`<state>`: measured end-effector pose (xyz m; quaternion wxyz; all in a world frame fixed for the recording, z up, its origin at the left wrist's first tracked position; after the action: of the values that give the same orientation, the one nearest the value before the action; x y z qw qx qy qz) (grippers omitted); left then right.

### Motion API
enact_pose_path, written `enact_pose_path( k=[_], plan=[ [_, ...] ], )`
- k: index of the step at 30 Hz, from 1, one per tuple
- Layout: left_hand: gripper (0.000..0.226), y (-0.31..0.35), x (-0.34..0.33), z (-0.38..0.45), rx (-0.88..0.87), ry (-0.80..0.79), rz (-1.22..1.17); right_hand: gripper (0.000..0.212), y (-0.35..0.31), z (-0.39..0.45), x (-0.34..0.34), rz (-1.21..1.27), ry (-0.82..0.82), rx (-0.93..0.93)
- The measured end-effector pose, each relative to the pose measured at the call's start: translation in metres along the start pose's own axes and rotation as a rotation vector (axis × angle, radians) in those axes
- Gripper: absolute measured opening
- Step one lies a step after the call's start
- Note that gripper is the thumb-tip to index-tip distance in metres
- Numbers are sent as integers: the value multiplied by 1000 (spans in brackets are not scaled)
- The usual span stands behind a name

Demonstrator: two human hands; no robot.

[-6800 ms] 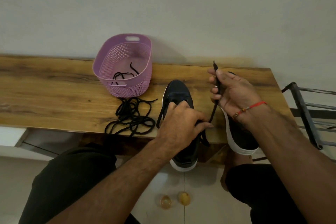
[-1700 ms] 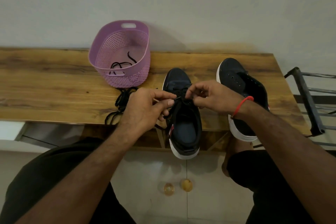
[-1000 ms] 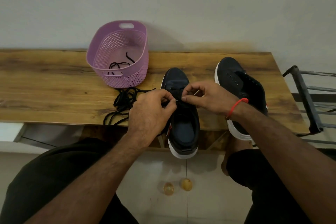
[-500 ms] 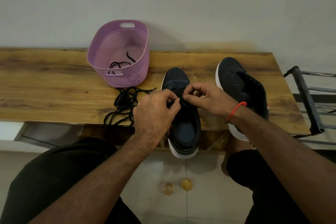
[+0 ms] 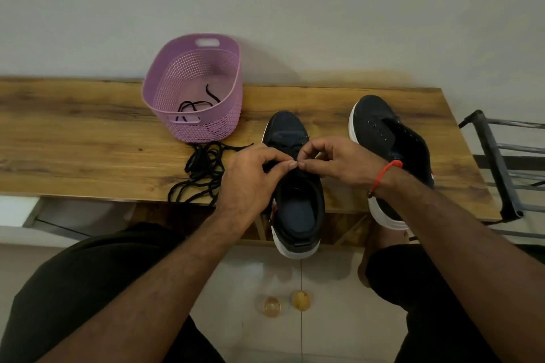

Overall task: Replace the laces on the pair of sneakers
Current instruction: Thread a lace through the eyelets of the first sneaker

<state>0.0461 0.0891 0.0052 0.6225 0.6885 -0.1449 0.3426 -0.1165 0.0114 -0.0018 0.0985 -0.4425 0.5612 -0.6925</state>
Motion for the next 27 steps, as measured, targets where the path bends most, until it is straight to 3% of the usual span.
enact_pose_path(
  k=[5,8,10,14,19,24,27],
  plan=[
    [34,-3,11,8,13,-66,104,9,1,1,2,115,-16,-70],
    [30,-6,16,9,35,-74,126,10,6,1,5,190,50,-130],
    [30,-7,19,9,49,-100,147,12,10,1,10,269,178,-174],
    [26,-11,22,9,57,-151,277,17,17,-1,26,720,574,-229],
    [10,-11,21,8,41,-178,189,12,14,0,29,1023,611,-184],
    [16,-12,19,8,51,-250,160,6,13,-3,31,954,630,-216],
    [16,-13,17,7,54,-288,174,3,14,-7,41,857,739,-169]
  ],
)
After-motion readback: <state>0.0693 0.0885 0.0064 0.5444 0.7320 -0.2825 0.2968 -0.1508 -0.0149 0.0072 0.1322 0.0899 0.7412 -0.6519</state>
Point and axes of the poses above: each hand's wrist, its own z-axis towards the middle knuckle, its own x-axis out of the back of the hand, y = z × x, the point moved 4 cm from there along z, towards the middle knuckle, and after that the axes turned 12 degrees about x, right-handed, at the moved point
